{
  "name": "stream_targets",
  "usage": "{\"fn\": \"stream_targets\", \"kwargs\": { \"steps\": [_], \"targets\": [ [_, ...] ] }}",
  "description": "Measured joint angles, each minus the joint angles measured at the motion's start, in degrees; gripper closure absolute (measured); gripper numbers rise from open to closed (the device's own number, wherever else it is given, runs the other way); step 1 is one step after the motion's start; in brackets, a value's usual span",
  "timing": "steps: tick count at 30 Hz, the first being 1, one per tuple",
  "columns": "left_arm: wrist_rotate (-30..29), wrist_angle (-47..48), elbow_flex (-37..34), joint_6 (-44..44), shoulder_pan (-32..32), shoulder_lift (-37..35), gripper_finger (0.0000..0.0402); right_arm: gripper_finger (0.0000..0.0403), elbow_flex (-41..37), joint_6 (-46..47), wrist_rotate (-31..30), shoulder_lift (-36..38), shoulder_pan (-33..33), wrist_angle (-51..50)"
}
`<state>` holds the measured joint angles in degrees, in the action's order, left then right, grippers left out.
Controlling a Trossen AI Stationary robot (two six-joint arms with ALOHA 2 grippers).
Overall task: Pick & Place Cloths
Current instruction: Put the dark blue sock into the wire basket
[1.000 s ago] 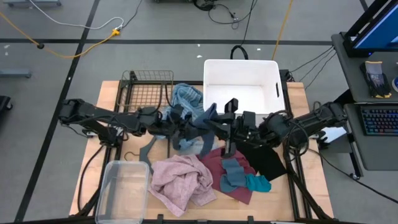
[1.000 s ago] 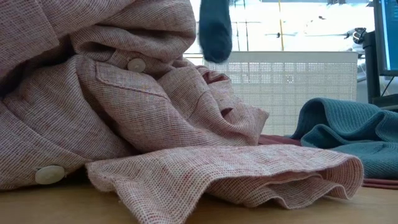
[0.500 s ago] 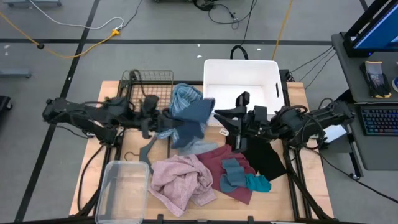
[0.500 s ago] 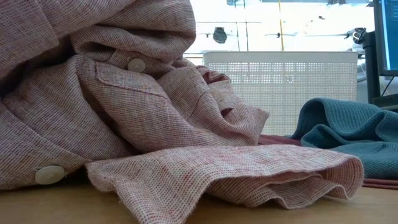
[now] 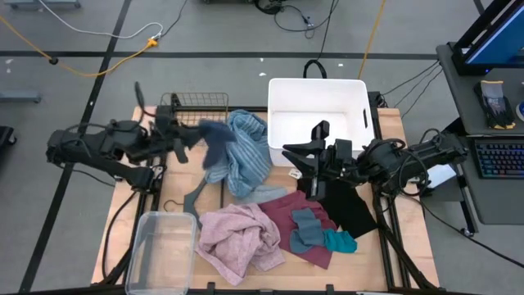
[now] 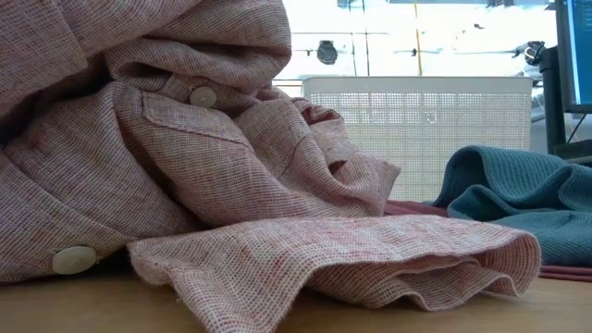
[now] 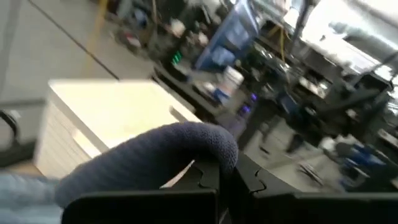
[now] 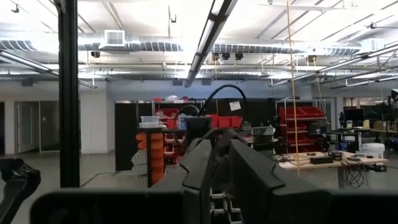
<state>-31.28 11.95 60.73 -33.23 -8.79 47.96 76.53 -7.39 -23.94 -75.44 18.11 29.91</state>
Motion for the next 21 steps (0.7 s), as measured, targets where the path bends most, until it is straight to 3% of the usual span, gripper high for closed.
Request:
{"fn": "stream_targets", "kwargs": {
  "steps": [13,21],
  "targets": [
    [-18.06,-1.3,0.0,20.85,8.12,-4.19,0.0401,0.0348,0.0,0.02,-0.02,0.0,-0.01,-0.21],
    [-24.27,-0.99,0.0,35.2,14.39,-2.62,0.0401,0.0348,-0.01,0.04,-0.02,0.0,-0.01,-1.42]
  ]
}}
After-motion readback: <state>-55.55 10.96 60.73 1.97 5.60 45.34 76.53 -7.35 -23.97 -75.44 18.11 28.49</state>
